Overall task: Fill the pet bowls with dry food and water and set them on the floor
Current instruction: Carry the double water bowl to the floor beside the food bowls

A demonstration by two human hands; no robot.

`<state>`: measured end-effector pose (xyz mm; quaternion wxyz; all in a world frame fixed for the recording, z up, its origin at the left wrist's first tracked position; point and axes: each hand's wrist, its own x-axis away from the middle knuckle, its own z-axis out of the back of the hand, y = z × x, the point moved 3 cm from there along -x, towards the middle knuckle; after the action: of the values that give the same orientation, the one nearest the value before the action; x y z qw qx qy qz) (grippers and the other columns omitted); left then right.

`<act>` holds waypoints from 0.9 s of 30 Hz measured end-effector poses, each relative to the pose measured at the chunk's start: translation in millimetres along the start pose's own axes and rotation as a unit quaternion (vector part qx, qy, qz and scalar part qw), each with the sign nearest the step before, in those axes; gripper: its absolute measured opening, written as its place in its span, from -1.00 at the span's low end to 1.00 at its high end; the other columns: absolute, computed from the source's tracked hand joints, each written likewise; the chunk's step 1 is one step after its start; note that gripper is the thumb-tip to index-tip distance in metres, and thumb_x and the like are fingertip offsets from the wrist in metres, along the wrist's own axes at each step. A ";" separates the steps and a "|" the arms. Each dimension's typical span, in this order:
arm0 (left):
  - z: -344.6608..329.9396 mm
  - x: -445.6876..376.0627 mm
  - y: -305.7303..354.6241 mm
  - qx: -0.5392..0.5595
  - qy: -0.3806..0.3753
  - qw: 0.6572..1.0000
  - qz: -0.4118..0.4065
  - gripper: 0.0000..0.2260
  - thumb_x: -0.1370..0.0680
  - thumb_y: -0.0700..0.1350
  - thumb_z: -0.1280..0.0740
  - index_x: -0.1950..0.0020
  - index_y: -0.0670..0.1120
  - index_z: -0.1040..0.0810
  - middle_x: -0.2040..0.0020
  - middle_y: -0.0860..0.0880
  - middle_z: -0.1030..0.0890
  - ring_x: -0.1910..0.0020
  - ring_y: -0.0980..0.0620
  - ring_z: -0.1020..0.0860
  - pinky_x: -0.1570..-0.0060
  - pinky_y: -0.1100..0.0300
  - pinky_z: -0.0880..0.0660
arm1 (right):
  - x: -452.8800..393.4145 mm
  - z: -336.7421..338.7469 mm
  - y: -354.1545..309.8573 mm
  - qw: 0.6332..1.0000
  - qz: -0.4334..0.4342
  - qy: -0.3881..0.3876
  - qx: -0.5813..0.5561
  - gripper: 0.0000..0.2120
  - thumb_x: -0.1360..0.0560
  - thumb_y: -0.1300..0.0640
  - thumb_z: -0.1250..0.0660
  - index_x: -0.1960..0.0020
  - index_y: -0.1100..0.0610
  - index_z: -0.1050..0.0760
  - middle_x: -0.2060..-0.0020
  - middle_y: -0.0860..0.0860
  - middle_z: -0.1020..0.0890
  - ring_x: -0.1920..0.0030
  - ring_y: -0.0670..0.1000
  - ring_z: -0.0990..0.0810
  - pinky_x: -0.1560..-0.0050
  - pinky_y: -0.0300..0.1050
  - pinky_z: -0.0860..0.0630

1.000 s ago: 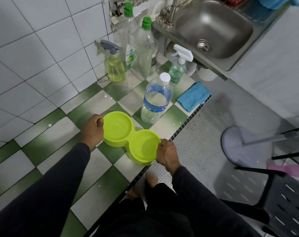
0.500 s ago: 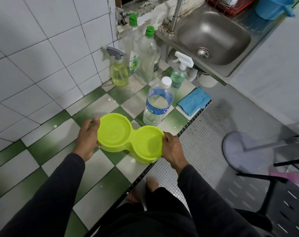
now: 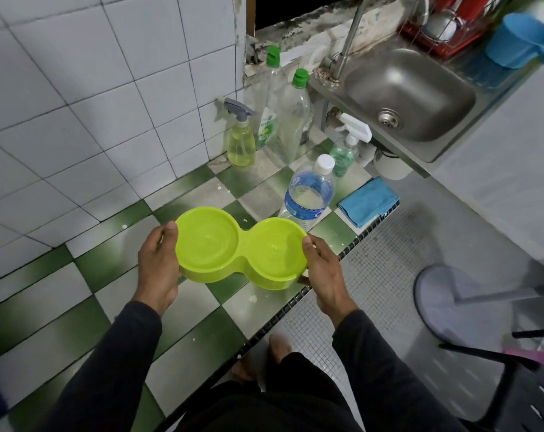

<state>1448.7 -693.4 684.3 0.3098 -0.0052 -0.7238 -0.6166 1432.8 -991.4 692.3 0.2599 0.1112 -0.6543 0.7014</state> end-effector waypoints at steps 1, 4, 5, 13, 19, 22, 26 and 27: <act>1.7 2.3 0.7 0.007 0.006 1.000 0.000 -0.82 -0.68 0.12 -0.27 -0.13 0.12 -0.63 -0.24 -0.09 -0.61 -0.18 -0.14 -0.58 0.08 -0.04 -0.60 | 2.2 -3.5 -2.5 0.999 -0.014 -0.018 -0.027 -0.68 -0.67 -0.17 -0.20 -0.37 -0.16 -0.50 -0.21 -0.16 -0.57 -0.20 0.04 -0.58 0.00 0.20 -0.68; 7.1 9.5 2.3 0.030 0.028 0.999 0.007 -0.76 -0.68 0.11 -0.27 -0.26 0.06 -0.59 -0.28 -0.08 -0.60 -0.18 -0.13 -0.59 0.13 0.00 -0.60 | 5.5 -13.1 -8.7 0.996 -0.021 -0.046 -0.074 -0.65 -0.66 -0.18 -0.20 -0.43 -0.23 -0.44 -0.32 -0.13 -0.54 -0.24 0.06 -0.57 0.04 0.25 -0.68; 9.6 11.7 3.1 0.037 0.034 0.999 0.009 -0.76 -0.68 0.13 -0.27 -0.27 0.08 -0.59 -0.29 -0.07 -0.60 -0.20 -0.14 -0.59 0.13 -0.01 -0.61 | 6.1 -16.5 -10.8 0.996 -0.015 -0.044 -0.077 -0.66 -0.67 -0.18 -0.19 -0.43 -0.24 -0.44 -0.33 -0.12 -0.53 -0.26 0.06 -0.56 0.03 0.27 -0.68; 17.4 37.3 21.9 0.090 0.092 0.992 -0.012 -0.72 -0.70 0.12 -0.23 -0.33 0.08 -0.59 -0.24 0.02 -0.65 -0.17 -0.04 -0.63 0.18 0.08 -0.61 | 2.4 -36.4 -40.9 0.994 0.094 -0.008 -0.057 -0.65 -0.70 -0.08 -0.18 -0.45 -0.08 -0.48 -0.33 -0.14 -0.58 -0.33 -0.06 -0.54 -0.38 0.20 -0.50; 20.0 51.7 42.6 0.136 0.156 0.978 -0.033 -0.81 -0.68 0.13 -0.28 -0.12 0.11 -0.63 -0.18 0.04 -0.66 -0.16 -0.06 -0.61 0.08 0.02 -0.61 | -2.5 -52.5 -81.2 0.989 0.138 -0.040 -0.038 -0.70 -0.69 -0.07 -0.20 -0.37 -0.10 -0.53 -0.28 -0.16 -0.61 -0.30 -0.10 -0.56 -0.38 0.12 -0.50; 22.5 56.3 53.0 0.157 0.186 0.969 -0.047 -0.85 -0.66 0.12 -0.31 -0.04 0.16 -0.65 -0.18 0.03 -0.66 -0.21 -0.11 -0.60 -0.10 -0.12 -0.57 | -1.6 -58.9 -104.4 0.987 0.145 -0.062 -0.038 -0.78 -0.71 -0.02 -0.18 -0.24 -0.22 -0.55 -0.21 -0.23 -0.62 -0.25 -0.12 -0.58 -0.36 0.08 -0.51; 28.8 67.3 67.9 0.191 0.220 0.954 -0.071 -0.83 -0.62 0.16 -0.36 -0.05 0.13 -0.68 -0.25 -0.03 -0.65 -0.27 -0.17 -0.59 -0.09 -0.17 -0.58 | 0.1 -69.2 -130.1 0.981 0.167 -0.093 -0.032 -0.76 -0.69 -0.03 -0.20 -0.30 -0.16 -0.55 -0.25 -0.16 -0.62 -0.28 -0.07 -0.57 -0.38 0.12 -0.49; 30.4 71.1 72.2 0.198 0.229 0.950 -0.076 -0.82 -0.62 0.16 -0.36 -0.05 0.11 -0.67 -0.26 -0.05 -0.65 -0.27 -0.18 -0.59 -0.03 -0.13 -0.59 | 0.1 -72.0 -135.4 0.980 0.171 -0.099 -0.031 -0.74 -0.69 -0.03 -0.21 -0.33 -0.12 -0.55 -0.27 -0.14 -0.62 -0.29 -0.06 -0.57 -0.39 0.13 -0.49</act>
<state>1406.0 -675.5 779.4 0.4143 0.2522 -0.7392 -0.4673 1515.0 -919.9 800.2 0.0733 0.0580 -0.7072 0.7008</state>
